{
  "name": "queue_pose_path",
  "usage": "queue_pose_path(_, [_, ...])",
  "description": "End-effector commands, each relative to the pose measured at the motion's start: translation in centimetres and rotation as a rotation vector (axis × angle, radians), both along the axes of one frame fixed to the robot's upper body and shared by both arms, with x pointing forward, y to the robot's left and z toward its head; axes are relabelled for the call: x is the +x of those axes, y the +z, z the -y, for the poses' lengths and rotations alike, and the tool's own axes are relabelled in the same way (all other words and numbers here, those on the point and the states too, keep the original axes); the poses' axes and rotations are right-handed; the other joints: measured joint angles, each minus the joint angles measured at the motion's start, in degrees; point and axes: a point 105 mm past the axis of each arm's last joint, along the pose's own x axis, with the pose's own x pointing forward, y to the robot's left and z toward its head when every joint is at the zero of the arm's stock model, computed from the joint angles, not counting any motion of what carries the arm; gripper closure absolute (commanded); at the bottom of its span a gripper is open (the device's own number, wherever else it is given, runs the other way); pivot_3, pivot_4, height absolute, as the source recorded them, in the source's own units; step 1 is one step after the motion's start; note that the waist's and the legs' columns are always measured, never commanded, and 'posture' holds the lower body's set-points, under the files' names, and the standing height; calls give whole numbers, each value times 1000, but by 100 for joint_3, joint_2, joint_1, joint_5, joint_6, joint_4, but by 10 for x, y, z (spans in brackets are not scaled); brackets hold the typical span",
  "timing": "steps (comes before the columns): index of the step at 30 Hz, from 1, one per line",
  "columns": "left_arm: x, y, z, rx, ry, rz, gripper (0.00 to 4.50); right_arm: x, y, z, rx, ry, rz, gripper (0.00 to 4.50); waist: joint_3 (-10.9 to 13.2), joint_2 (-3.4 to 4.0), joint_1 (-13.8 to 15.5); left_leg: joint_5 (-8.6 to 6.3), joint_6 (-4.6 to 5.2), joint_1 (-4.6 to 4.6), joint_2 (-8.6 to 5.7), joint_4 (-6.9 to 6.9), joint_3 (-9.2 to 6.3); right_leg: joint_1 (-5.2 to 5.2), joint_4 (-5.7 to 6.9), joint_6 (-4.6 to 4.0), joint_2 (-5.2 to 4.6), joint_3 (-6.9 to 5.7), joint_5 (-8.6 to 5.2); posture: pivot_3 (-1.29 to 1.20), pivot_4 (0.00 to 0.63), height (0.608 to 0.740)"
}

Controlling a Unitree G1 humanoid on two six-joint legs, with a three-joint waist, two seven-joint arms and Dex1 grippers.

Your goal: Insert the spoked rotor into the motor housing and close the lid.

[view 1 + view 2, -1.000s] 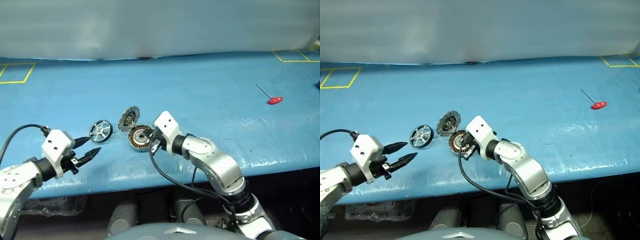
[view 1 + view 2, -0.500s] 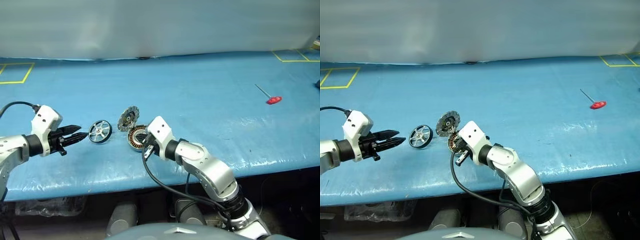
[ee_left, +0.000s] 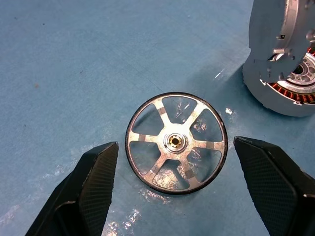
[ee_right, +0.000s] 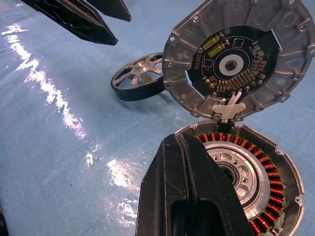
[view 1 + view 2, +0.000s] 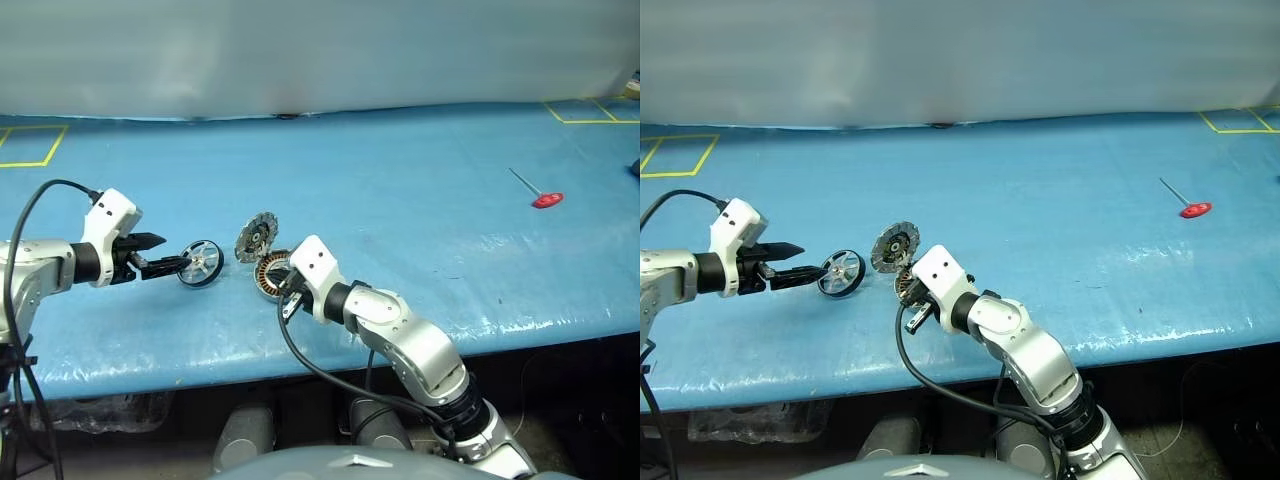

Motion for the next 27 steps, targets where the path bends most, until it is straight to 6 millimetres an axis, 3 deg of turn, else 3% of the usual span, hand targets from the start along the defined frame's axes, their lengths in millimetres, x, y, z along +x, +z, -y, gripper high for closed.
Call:
queue_pose_path(1, [2,0,2,-28,41,-44,355,0,11,-3,36,2,41,4500,1,-5,1,0,0,0,0,0,0,0,0,1,0,0,0,0,150,740])
queue_pose_path(8, [-4,5,21,-125,54,-120,355,0,9,-4,41,-6,36,4500,3,-17,0,0,0,0,1,1,-2,0,1,4,-3,3,2,0,150,740])
queue_pose_path(17, [4,8,14,-169,201,-161,355,0,8,-5,40,-2,34,4500,2,-24,3,4,-7,1,1,4,-6,2,4,7,-3,8,6,0,150,740])
queue_pose_path(27, [4,-3,14,-141,276,-251,355,1,8,-6,41,-2,34,4500,2,-27,3,6,-10,1,-1,4,-8,1,5,9,-5,11,8,0,150,740])
